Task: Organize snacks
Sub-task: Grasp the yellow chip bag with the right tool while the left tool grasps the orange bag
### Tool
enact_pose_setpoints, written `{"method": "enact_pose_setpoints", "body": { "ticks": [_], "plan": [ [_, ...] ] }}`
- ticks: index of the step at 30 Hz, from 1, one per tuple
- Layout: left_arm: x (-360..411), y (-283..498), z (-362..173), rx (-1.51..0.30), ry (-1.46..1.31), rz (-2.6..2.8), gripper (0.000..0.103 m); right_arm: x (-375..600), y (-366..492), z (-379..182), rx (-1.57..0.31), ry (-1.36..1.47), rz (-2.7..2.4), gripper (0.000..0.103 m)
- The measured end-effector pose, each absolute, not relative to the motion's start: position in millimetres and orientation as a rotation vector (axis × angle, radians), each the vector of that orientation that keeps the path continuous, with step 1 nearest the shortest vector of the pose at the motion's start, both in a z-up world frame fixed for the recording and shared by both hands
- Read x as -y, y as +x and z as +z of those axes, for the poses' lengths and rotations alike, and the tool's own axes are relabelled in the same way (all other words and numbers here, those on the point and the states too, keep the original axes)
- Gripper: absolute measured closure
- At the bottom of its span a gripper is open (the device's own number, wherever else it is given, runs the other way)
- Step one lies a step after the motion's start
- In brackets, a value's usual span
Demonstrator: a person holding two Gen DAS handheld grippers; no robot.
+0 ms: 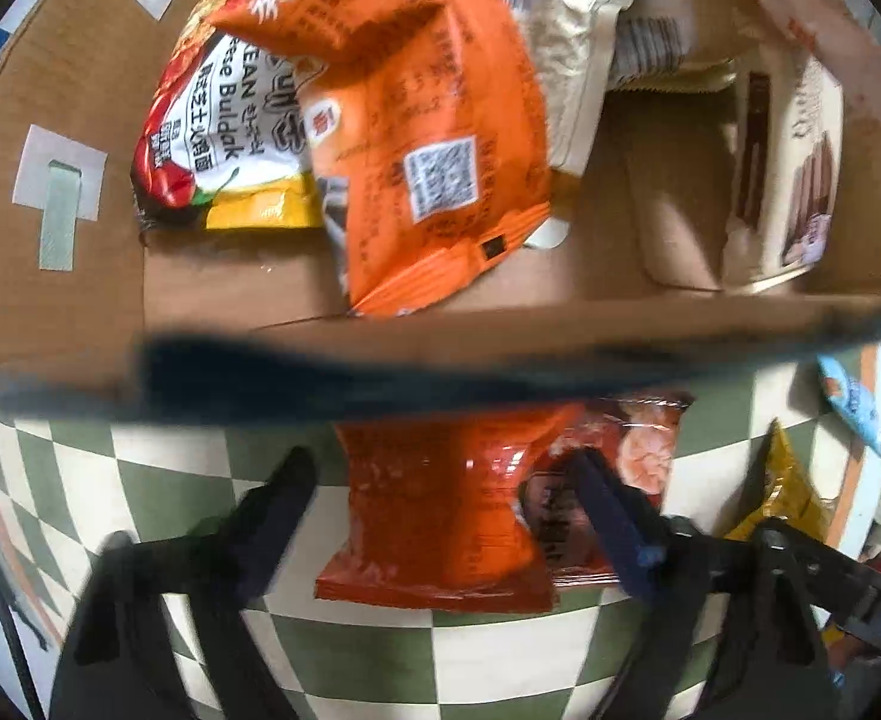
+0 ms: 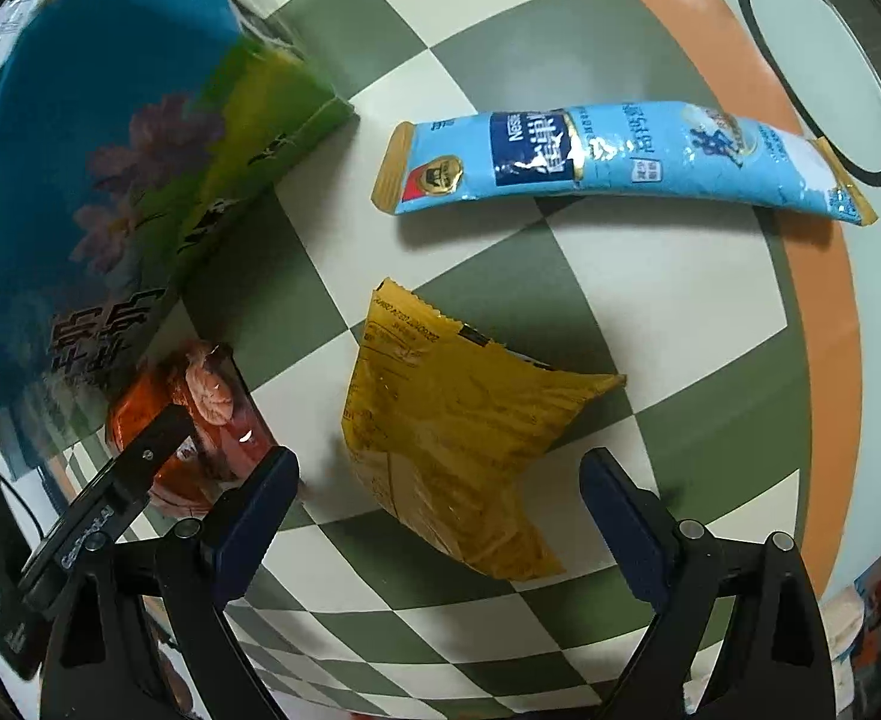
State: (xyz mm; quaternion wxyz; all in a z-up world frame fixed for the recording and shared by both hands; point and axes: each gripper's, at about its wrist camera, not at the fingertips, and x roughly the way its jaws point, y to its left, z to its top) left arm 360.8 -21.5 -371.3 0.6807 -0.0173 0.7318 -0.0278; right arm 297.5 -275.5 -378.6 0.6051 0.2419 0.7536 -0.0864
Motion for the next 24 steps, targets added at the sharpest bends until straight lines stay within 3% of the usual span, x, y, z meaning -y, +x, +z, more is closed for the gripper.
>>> {"method": "enact_pose_setpoints", "body": {
  "ticks": [3,4,8,15,24],
  "plan": [
    [25,362,-366,-1.637,-0.006,-0.045,0.06,276,298,-383,-1.743,0.553,-0.215,0.011],
    [24,362,-365,-1.636,-0.009,-0.048,0.06,276,299,-384,-1.745,0.544,-0.223,0.013],
    [16,358,-365,-1.631,-0.005,-0.026,0.061,275,300,-387,-1.76,0.536,-0.228,0.04],
    [14,327,-362,-1.624,-0.024,-0.026,0.062,264,296,-381,-1.718,0.488,-0.211,0.055],
    [16,282,-330,-1.582,-0.105,-0.059,0.062,256,278,-364,-1.684,0.46,-0.127,0.061]
  ]
}}
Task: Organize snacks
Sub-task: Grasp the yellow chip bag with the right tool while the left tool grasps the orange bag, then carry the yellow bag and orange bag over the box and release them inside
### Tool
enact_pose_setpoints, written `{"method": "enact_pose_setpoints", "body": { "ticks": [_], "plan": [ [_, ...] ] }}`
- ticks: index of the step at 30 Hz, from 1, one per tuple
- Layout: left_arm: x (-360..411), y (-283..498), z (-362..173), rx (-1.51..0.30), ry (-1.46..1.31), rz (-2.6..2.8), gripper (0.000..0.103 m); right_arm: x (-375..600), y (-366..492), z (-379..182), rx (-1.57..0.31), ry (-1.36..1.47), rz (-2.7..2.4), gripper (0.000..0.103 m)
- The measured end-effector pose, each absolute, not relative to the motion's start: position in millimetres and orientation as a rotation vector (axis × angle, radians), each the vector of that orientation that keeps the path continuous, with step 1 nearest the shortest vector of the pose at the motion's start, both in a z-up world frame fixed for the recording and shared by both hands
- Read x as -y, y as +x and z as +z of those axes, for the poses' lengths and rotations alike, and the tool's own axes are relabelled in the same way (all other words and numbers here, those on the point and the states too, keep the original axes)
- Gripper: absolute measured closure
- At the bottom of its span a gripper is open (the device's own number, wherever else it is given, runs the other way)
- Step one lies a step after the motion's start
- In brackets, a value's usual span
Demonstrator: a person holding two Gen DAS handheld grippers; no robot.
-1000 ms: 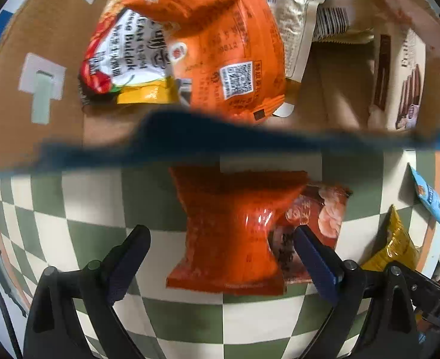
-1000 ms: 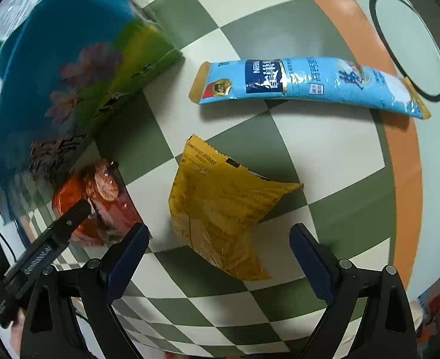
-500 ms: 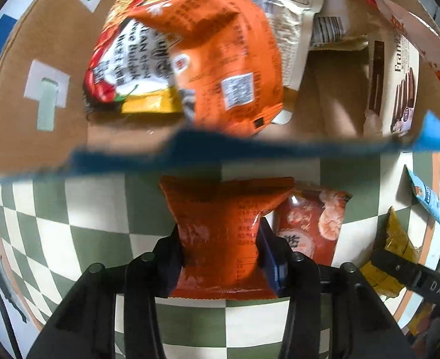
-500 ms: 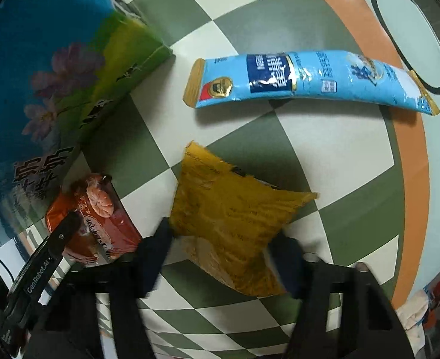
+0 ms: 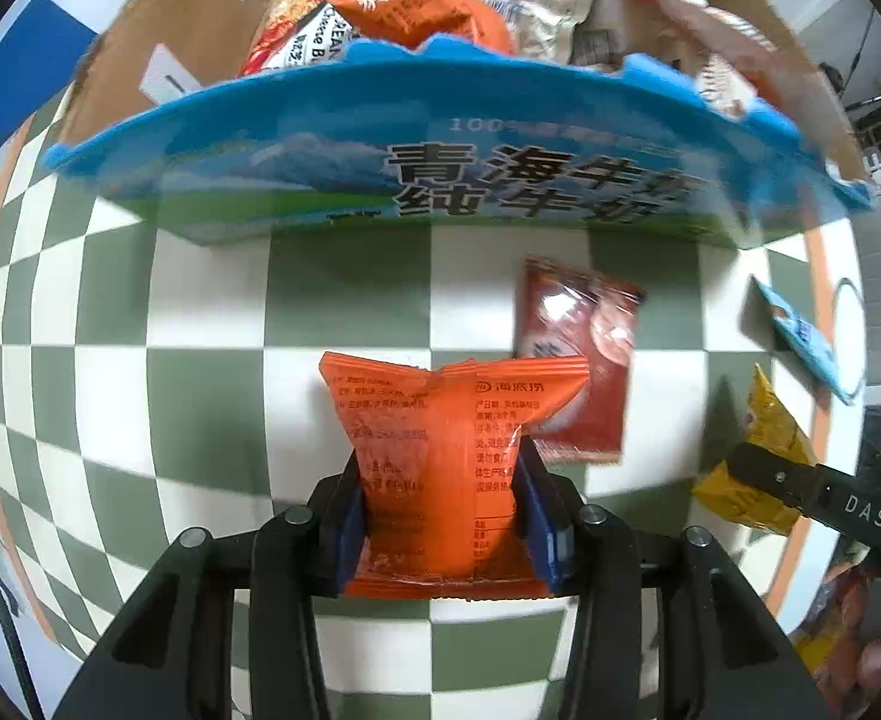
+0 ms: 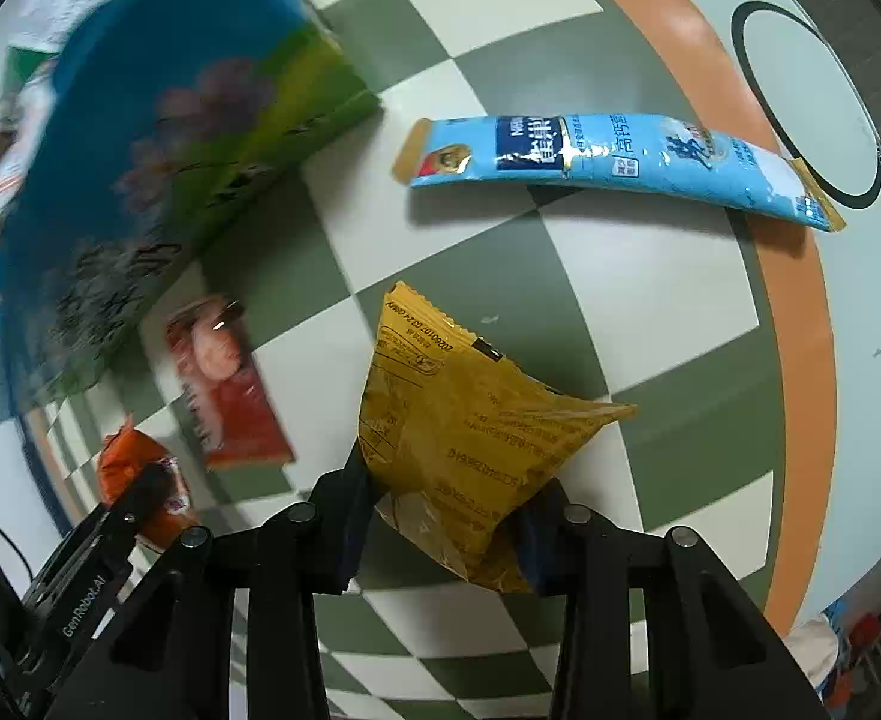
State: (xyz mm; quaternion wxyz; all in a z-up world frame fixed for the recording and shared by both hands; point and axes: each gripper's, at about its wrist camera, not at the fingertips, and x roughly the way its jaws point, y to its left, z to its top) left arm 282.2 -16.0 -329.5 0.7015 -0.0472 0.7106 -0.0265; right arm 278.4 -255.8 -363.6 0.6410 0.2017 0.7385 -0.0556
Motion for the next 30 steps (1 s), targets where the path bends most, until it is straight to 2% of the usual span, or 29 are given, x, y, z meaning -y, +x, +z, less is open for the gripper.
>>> {"method": "enact_pose_setpoints", "body": {
  "ticks": [6,11,17,22,30],
  "plan": [
    [11,271,-279,-1.52,-0.16,-0.124,0.062,243,267,-322,-1.636,0.456,-0.011,0.061],
    [8,284,-222,-1.42,-0.197,-0.187,0.062,230,267,-261,-1.561,0.451,0.129,0.061],
    [-11,360,-168,-1.341,-0.208,-0.209,0.062,220,316,-177,-1.421,0.389,0.232,0.061],
    [-34,430,-170,-1.349,-0.205,-0.148,0.062,219,395,-152,-1.358,0.32,0.19,0.061],
    [-46,511,-214,-1.45,-0.233,-0.102,0.062,219,497,-191,-1.405,0.339,0.11,0.061]
  ]
}}
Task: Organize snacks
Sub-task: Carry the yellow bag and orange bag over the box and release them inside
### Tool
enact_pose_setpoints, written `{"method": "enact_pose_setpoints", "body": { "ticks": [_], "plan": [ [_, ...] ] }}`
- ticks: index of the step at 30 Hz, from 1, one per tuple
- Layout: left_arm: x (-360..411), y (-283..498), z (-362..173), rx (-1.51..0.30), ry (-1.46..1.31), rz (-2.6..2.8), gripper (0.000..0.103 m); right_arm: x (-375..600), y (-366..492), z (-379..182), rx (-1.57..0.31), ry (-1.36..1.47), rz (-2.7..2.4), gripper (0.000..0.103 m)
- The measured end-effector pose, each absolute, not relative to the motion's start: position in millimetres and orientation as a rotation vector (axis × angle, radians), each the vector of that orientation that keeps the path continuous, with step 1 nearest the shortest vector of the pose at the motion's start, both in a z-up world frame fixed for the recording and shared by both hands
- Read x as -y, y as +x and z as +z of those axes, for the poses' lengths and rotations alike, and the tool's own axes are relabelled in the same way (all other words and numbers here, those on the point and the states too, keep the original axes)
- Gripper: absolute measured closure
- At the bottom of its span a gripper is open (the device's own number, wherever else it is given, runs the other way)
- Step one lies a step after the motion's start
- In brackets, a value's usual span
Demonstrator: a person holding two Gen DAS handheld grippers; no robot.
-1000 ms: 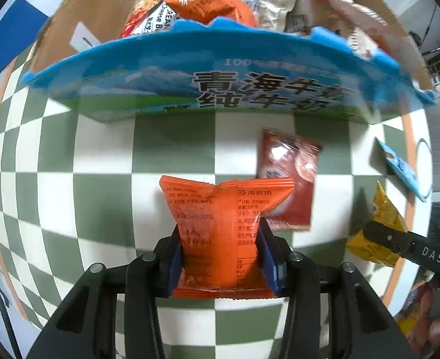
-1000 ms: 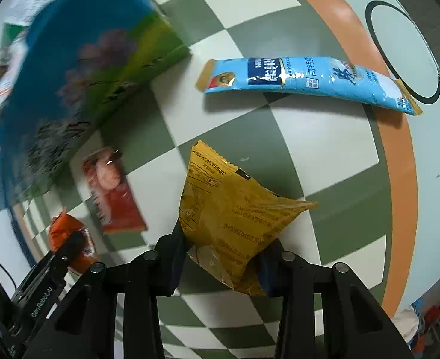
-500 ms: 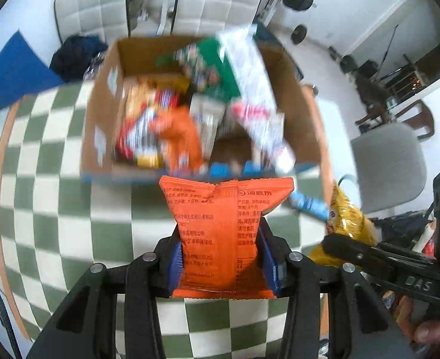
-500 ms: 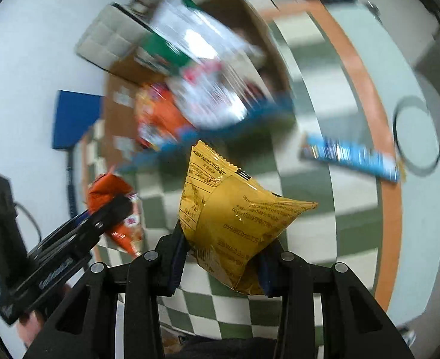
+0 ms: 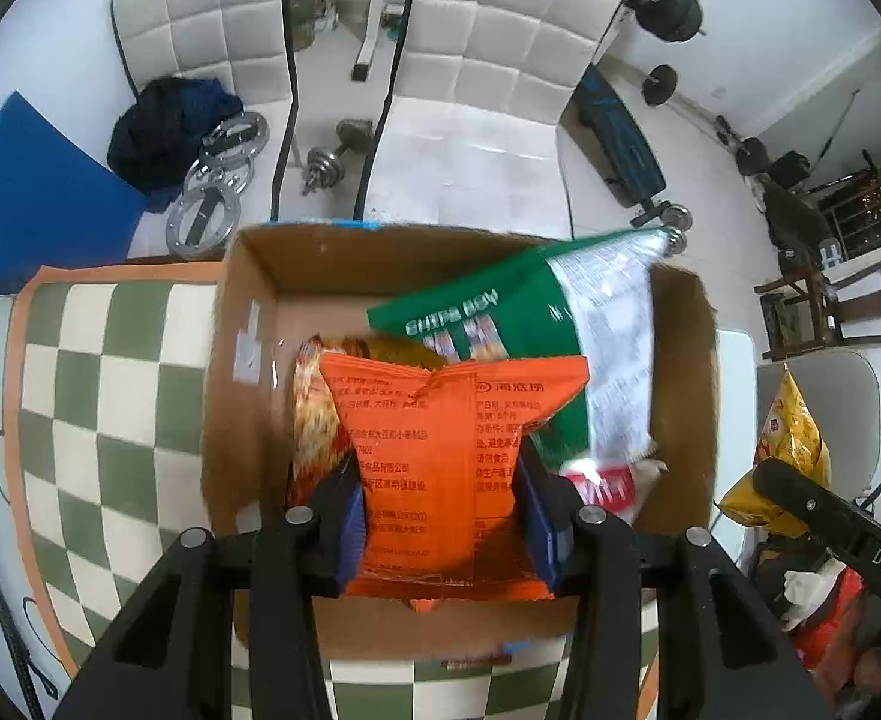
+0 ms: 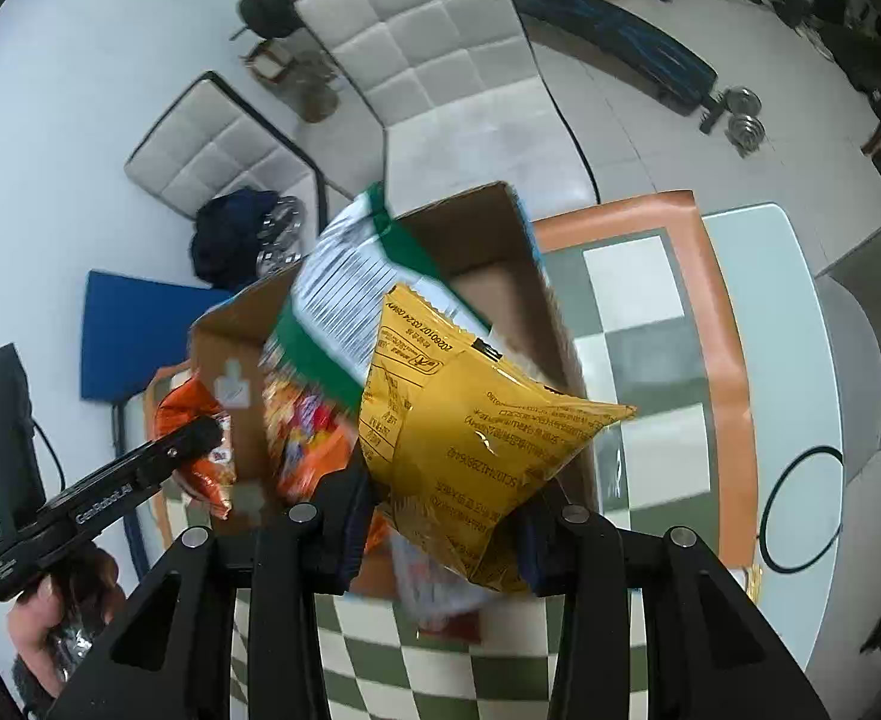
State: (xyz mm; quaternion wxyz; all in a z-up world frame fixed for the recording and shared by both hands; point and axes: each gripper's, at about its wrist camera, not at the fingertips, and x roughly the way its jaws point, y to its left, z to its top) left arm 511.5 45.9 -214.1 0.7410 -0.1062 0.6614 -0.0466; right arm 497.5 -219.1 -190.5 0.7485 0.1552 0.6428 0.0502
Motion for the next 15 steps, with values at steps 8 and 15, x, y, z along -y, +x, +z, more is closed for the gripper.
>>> {"method": "enact_pose_setpoints", "body": {
  "ticks": [8,15],
  "plan": [
    [-51,546,-246,-1.503,-0.217,-0.073,0.061,221,543,-231,-1.453,0.35,0.064,0.061],
    [-56,557,-251,-1.533,-0.223,-0.051,0.025,211,560,-240,-1.48,0.278,0.06,0.022]
  ]
}}
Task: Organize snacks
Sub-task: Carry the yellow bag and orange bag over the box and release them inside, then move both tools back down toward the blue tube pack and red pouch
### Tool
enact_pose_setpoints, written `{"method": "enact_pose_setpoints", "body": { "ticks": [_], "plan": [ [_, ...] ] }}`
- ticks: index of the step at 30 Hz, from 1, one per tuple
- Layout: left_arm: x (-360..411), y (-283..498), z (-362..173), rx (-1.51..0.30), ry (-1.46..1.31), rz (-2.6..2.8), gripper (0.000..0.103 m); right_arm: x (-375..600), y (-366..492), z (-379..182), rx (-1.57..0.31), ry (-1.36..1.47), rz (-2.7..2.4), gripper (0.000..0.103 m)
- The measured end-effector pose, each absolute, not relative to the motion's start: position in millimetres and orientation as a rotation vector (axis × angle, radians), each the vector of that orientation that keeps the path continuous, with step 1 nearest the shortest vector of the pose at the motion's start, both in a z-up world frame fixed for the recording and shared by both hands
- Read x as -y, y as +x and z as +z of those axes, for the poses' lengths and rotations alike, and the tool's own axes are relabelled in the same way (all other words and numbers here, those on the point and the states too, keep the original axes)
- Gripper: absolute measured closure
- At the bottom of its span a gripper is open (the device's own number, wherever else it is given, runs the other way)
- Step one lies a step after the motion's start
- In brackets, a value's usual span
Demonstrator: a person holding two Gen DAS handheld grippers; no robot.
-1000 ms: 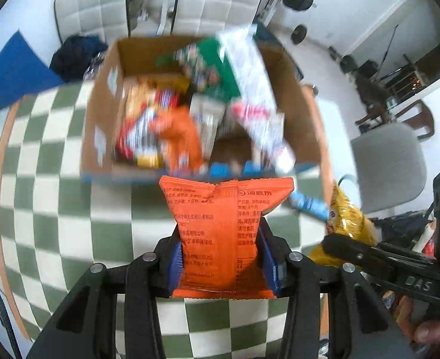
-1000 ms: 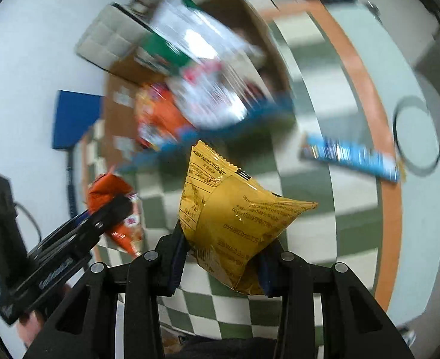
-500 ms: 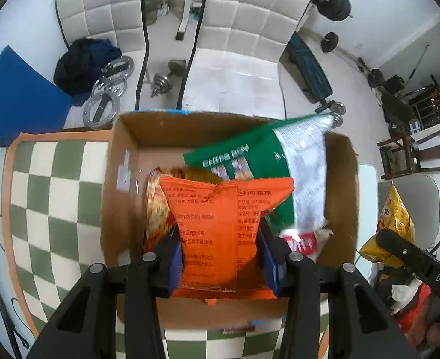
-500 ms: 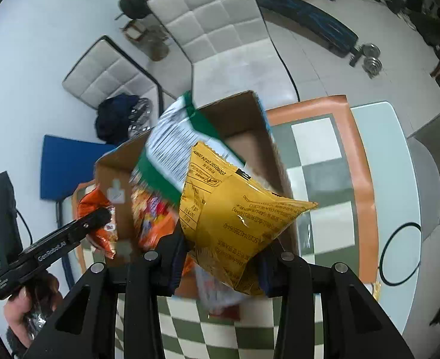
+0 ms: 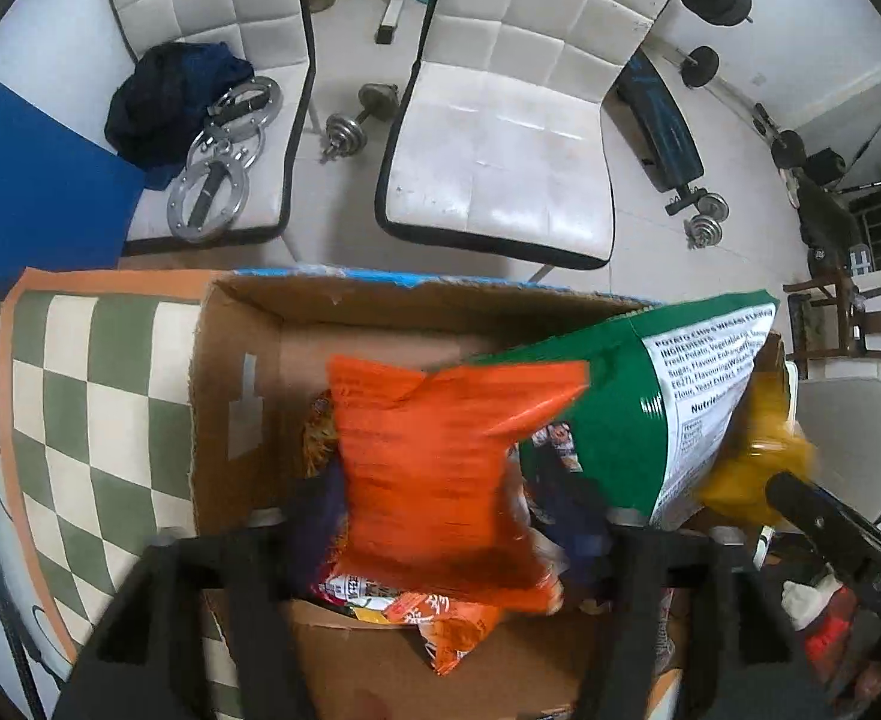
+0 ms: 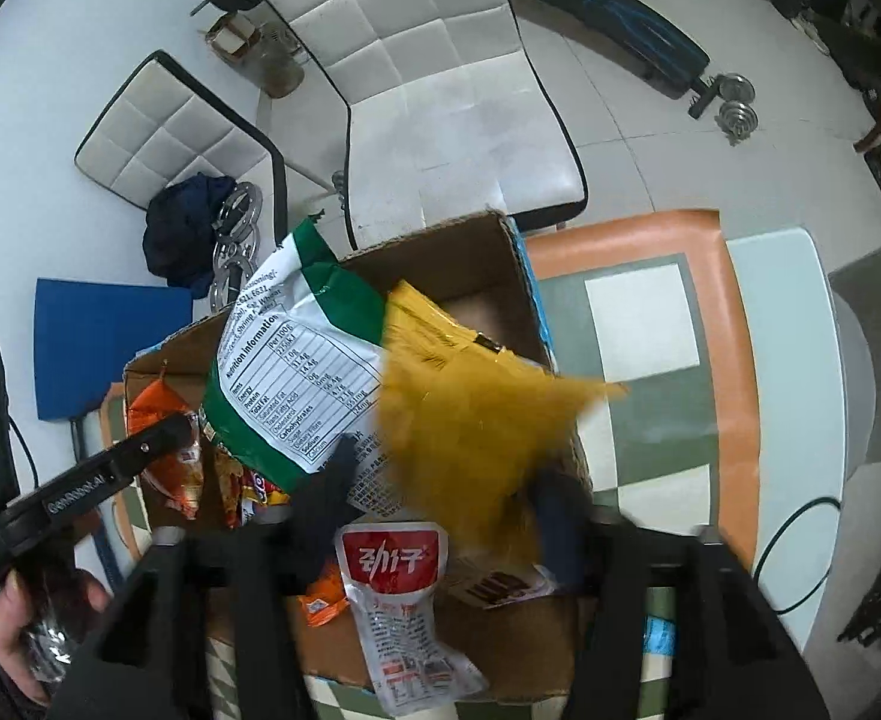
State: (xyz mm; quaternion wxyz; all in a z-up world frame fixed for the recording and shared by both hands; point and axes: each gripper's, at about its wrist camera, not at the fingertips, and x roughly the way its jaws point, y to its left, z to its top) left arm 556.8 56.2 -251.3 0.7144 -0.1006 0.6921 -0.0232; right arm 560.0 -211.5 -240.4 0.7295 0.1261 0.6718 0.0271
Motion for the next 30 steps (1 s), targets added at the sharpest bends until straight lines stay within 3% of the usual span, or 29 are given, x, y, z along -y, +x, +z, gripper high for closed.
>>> {"method": "enact_pose_setpoints", "body": {
  "ticks": [5,12,20,30],
  "plan": [
    [-51,550,-243,-1.515,-0.202,-0.07,0.022,211,558,-239,-1.492,0.266,0.073,0.013],
    [-43,530,-224,-1.446,-0.141,-0.083,0.007,204,538,-222,-1.47,0.212,0.09,0.008],
    [-37,494,-189,-1.336,-0.076,-0.071,0.002,187,502,-199,-1.42,0.139,0.119,0.006],
    [-31,446,-146,-1.217,-0.069,-0.046,0.002,169,451,-163,-1.349,0.079,0.164,0.006]
  ]
}}
